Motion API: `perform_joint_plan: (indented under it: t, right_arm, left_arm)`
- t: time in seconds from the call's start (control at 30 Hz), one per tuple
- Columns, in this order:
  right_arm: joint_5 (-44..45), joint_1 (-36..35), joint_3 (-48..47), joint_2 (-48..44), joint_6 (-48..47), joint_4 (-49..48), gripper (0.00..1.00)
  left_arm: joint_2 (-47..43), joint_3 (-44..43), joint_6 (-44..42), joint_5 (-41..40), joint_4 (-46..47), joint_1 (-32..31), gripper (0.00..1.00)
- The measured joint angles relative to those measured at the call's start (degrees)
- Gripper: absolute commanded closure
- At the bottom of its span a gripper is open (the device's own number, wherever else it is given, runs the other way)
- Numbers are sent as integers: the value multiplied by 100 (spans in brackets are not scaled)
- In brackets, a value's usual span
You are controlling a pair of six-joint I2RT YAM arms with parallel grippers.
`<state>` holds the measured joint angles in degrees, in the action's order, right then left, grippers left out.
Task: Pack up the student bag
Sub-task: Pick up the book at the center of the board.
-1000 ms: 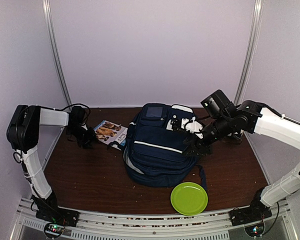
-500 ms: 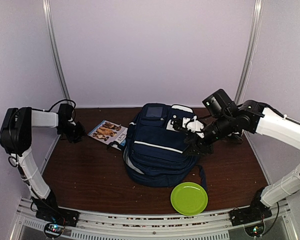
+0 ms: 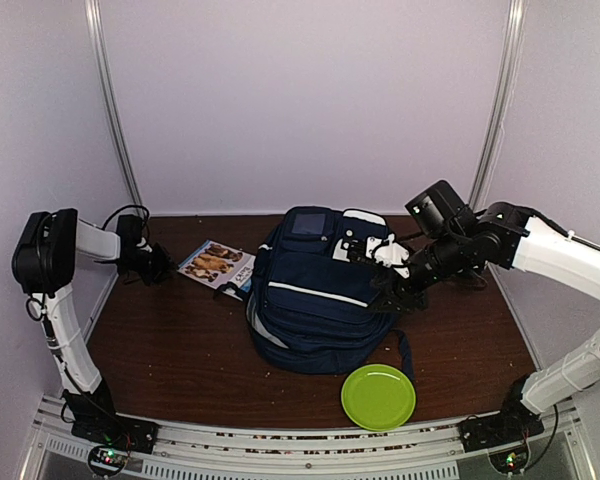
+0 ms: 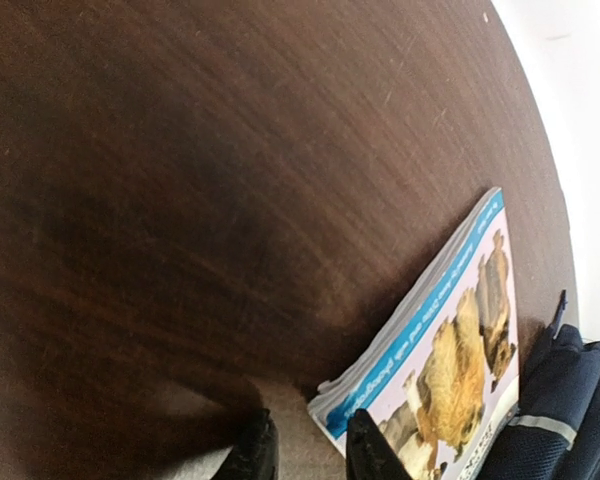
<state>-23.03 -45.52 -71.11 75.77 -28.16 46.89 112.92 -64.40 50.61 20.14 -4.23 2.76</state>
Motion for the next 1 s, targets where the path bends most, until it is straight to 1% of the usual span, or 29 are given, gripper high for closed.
perform_joint_plan:
  t: [0.2,0.4,0.53,0.83,0.93,1.0]
  right_arm:
    - [26,0,0,17,-2,-2,49]
    - [39,0,0,63,-4,-2,49]
    - [39,0,0,118,-7,-2,49]
    - [39,0,0,188,-9,2,49]
    - [39,0,0,188,-11,0,49]
    - [37,0,0,188,-11,0,49]
  left_arm:
    - [184,-96,142,225,269,31,75]
    - [232,-131,162,302,293,31,79]
    - [254,-149,160,319,280,31,84]
    - [282,-179,205,389,256,31,92]
    - [282,-188,247,459,258,31,100]
    - [280,-188,280,516,271,37,100]
